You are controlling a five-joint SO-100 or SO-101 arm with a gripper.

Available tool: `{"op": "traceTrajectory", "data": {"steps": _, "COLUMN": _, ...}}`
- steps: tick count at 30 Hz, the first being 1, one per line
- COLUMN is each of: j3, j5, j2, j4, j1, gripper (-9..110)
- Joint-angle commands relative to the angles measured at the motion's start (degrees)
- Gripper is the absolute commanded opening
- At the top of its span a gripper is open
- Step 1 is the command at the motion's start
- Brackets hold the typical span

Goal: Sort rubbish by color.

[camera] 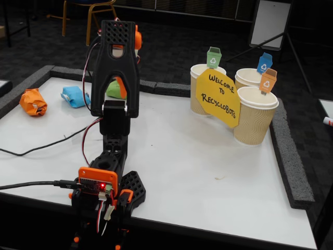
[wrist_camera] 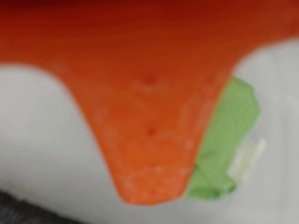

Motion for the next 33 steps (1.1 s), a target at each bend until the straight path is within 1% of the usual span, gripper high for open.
{"op": "traceTrajectory", "data": {"steps": 1, "j3": -6.94, "j5": -1.41, "j2": 2.11, "j4": 0.09, "j1": -1.49, "gripper": 25}}
{"op": "traceTrajectory", "data": {"steps": 4, "j3": -6.94, "j5": -1.41, "j2": 1.49, "j4": -0.53, "j1": -2.20, "gripper": 21}}
{"op": "traceTrajectory", "data": {"steps": 7, "j3": -6.94, "j5": -1.41, "j2": 1.41, "j4": -2.02, "j1": -2.46, "gripper": 12}}
{"op": "traceTrajectory", "data": {"steps": 12, "j3": -10.02, "j5": -1.41, "j2": 1.58, "j4": -1.49, "j1": -2.11, "gripper": 0}}
{"op": "traceTrajectory", "data": {"steps": 16, "j3": -13.97, "j5": -1.41, "j2": 2.64, "j4": 2.46, "j1": -1.49, "gripper": 0}}
{"op": "traceTrajectory", "data": {"steps": 20, "j3": -13.45, "j5": -1.41, "j2": 7.38, "j4": 4.75, "j1": -0.53, "gripper": 0}}
{"op": "traceTrajectory", "data": {"steps": 24, "j3": -6.42, "j5": -1.41, "j2": 16.96, "j4": 4.39, "j1": 0.88, "gripper": 0}}
{"op": "traceTrajectory", "data": {"steps": 33, "j3": 21.62, "j5": -1.41, "j2": 48.96, "j4": 0.18, "j1": 3.69, "gripper": 0}}
